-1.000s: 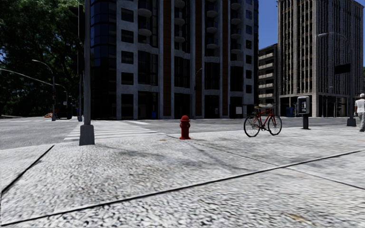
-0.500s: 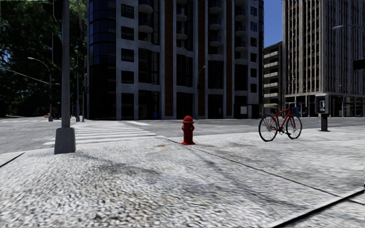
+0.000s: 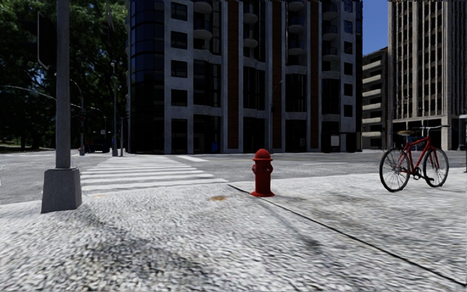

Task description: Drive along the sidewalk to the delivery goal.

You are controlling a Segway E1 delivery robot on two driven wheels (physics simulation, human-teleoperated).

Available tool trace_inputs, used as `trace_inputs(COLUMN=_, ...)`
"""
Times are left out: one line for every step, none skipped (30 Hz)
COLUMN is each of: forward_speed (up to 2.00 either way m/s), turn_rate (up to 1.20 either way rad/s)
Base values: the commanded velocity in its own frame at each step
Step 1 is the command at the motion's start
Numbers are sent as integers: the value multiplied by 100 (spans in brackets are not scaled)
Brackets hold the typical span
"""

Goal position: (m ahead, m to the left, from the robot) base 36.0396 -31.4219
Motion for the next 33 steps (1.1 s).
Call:
trace_inputs(forward_speed=200, turn_rate=39)
trace_inputs(forward_speed=200, turn_rate=39)
trace_inputs(forward_speed=200, turn_rate=39)
trace_inputs(forward_speed=200, turn_rate=39)
trace_inputs(forward_speed=200, turn_rate=39)
trace_inputs(forward_speed=200, turn_rate=39)
trace_inputs(forward_speed=200, turn_rate=39)
trace_inputs(forward_speed=200, turn_rate=43)
trace_inputs(forward_speed=200, turn_rate=43)
trace_inputs(forward_speed=200, turn_rate=44)
trace_inputs(forward_speed=200, turn_rate=44)
trace_inputs(forward_speed=200, turn_rate=44)
trace_inputs(forward_speed=200, turn_rate=44)
trace_inputs(forward_speed=200, turn_rate=44)
trace_inputs(forward_speed=200, turn_rate=45)
trace_inputs(forward_speed=200, turn_rate=46)
trace_inputs(forward_speed=200, turn_rate=46)
trace_inputs(forward_speed=200, turn_rate=46)
trace_inputs(forward_speed=200, turn_rate=46)
trace_inputs(forward_speed=200, turn_rate=46)
trace_inputs(forward_speed=200, turn_rate=46)
trace_inputs(forward_speed=200, turn_rate=46)
trace_inputs(forward_speed=200, turn_rate=46)
trace_inputs(forward_speed=200, turn_rate=46)
trace_inputs(forward_speed=200, turn_rate=46)
trace_inputs(forward_speed=200, turn_rate=46)
trace_inputs(forward_speed=200, turn_rate=46)
trace_inputs(forward_speed=200, turn_rate=46)
trace_inputs(forward_speed=200, turn_rate=46)
trace_inputs(forward_speed=200, turn_rate=46)
trace_inputs(forward_speed=200, turn_rate=46)
trace_inputs(forward_speed=200, turn_rate=45)
trace_inputs(forward_speed=200, turn_rate=45)
